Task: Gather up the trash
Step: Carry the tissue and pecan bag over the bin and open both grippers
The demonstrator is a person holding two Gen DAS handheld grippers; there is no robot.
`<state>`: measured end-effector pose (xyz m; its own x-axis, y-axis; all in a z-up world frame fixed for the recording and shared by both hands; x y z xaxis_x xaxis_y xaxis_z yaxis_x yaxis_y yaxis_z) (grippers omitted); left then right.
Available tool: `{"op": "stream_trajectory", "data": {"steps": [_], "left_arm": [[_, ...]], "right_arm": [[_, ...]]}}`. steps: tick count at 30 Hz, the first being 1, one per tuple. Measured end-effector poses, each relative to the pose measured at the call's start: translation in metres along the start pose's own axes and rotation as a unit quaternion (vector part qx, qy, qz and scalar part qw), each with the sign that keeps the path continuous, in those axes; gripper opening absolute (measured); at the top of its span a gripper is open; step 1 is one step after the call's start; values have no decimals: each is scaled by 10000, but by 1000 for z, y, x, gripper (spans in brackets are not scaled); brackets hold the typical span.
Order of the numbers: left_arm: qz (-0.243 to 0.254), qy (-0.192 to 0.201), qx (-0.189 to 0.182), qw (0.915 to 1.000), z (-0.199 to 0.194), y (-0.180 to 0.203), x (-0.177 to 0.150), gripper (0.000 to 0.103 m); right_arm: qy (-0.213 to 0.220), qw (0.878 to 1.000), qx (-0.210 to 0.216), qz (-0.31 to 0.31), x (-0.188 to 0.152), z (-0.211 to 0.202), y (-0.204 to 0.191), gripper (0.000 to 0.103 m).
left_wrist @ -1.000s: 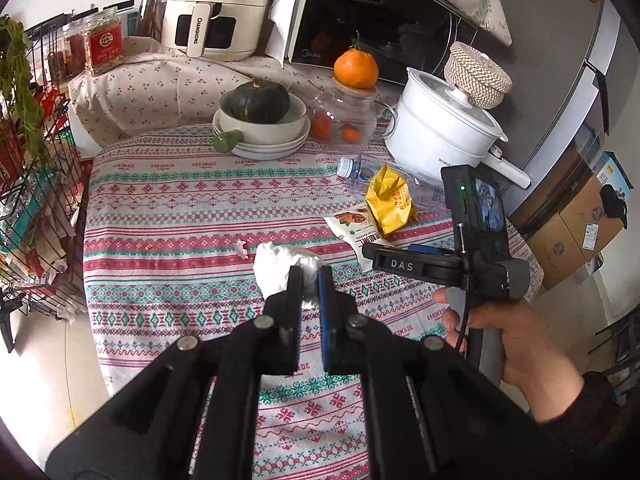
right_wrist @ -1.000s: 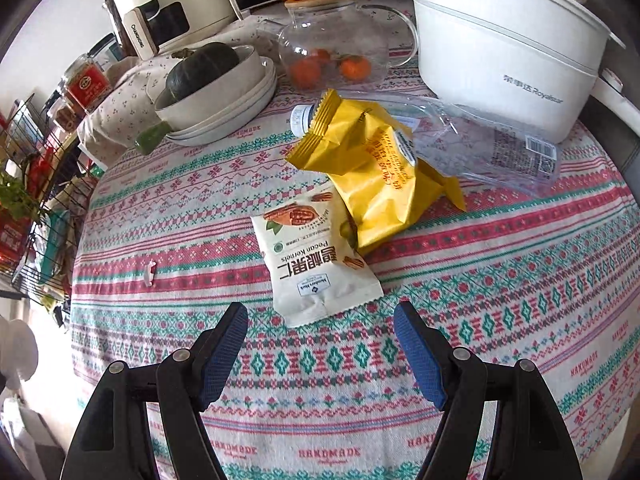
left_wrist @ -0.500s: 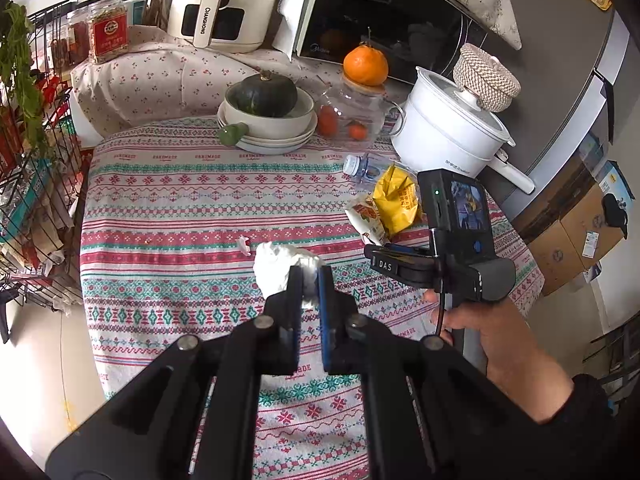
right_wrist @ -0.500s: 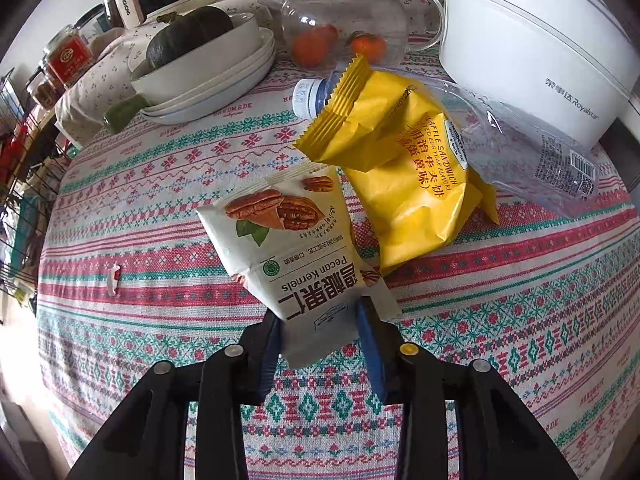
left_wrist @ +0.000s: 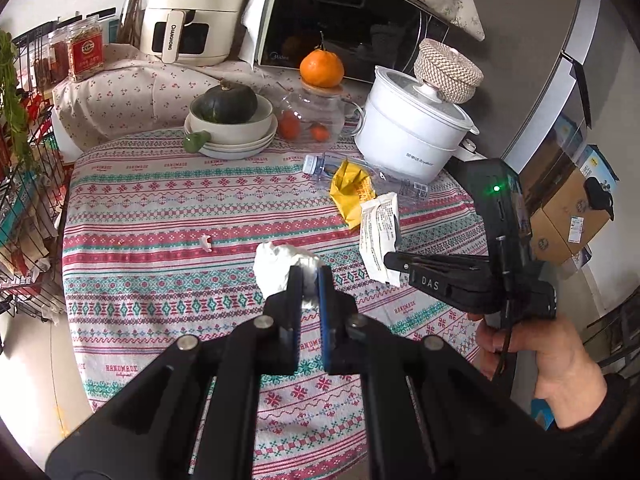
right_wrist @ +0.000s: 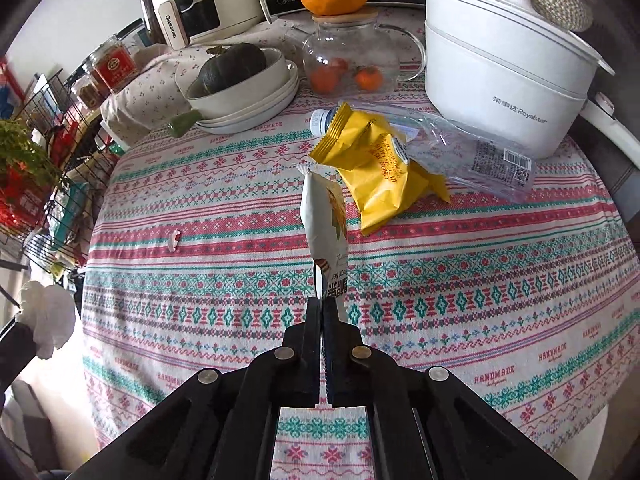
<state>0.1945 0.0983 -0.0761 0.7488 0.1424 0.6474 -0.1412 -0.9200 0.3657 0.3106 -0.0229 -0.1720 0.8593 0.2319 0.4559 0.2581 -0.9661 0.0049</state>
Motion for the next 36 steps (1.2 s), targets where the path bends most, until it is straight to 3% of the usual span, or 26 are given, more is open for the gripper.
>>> {"op": "stream_trajectory", "data": {"steps": [11,22,30,36], "left_arm": [[526,-126,-200,9983,10,51,-17,8],[1137,-403,-545,9912,37,122,-38,8],[1618,-706,-878,9804,68,183,-60,8],[2013,-998,-1309,9656,93,238,-89,8]], "right_arm": [[312,9991,-19,303,-57,-77,67,2],[400,9941,-145,1001,-107,-116,158,2],[296,9924,-369,1139,-136,-120,201,2],[62,9876,-543,1474,-174,-119,247,2]]}}
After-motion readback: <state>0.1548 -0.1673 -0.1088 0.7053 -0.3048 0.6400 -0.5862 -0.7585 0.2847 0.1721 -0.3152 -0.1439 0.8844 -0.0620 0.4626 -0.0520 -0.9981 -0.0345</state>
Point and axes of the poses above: each gripper's, at about its wrist camera, not at the fingertips, and z roughly the way its jaws point, y to its right, x to its top, the point moved 9 cm from there along z, roughly the way its jaws point, and after that the axes turned 9 degrees about -x, right-handed, at the moved point
